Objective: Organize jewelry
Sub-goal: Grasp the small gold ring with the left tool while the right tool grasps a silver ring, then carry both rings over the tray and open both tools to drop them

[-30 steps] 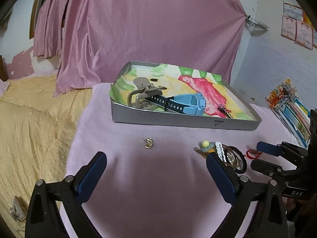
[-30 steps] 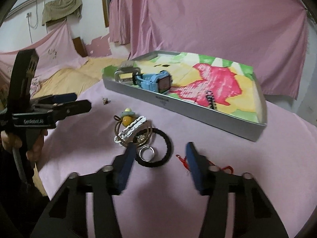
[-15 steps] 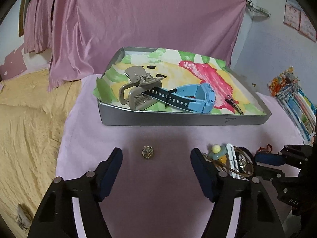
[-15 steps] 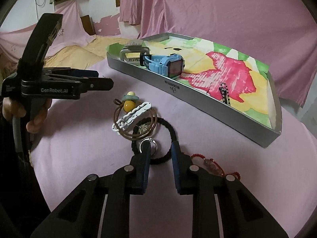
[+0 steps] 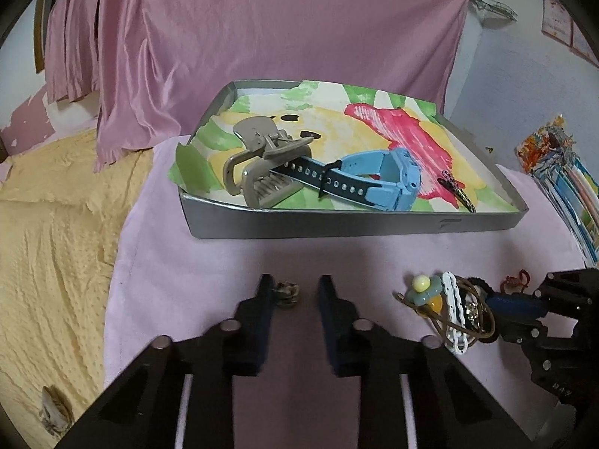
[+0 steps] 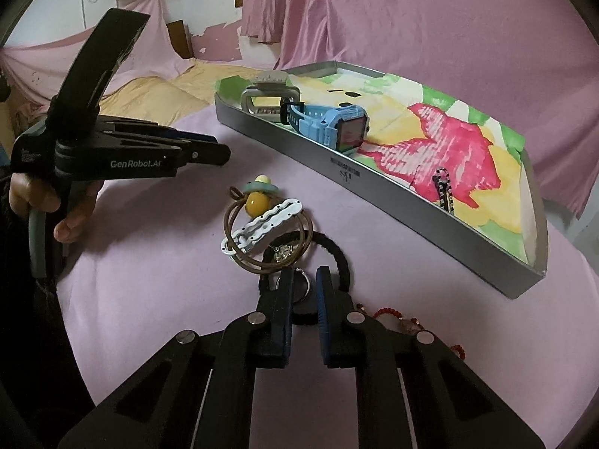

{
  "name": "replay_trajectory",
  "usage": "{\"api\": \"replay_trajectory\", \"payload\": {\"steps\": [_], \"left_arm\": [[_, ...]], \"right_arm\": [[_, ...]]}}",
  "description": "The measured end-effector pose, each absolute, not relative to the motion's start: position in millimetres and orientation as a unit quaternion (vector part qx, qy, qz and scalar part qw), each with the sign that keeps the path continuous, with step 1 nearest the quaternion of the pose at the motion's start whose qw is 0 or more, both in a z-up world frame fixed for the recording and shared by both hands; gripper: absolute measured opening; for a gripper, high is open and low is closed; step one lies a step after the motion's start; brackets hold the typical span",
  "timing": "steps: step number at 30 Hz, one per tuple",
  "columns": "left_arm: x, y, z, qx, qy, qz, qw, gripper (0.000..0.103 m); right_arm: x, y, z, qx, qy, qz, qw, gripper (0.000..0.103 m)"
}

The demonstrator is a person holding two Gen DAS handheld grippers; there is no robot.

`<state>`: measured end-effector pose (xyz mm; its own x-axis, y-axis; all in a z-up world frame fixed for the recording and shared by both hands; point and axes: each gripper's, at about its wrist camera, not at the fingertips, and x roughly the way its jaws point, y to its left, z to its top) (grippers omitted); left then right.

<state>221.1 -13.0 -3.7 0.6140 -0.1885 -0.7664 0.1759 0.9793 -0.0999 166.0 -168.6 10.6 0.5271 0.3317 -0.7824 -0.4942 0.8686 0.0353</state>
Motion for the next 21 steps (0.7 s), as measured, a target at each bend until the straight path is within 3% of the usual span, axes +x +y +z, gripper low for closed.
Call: {"api": "replay_trajectory", "payload": {"steps": [11,21], "left_arm": [[205.3,-28.6,-2.5,-0.002,0.424,-0.152,0.893,0.012],[184.4,-39.5,11.1,-0.028,0.377,-0.198,0.905,0.012]], "right_arm": [[158.0,-186.9,13.8,-0.056,0.409,0.227,0.882,0.006],[157.7,-207.2,25.9,-0.007,0.373,0.215,0.903,0.006]]}}
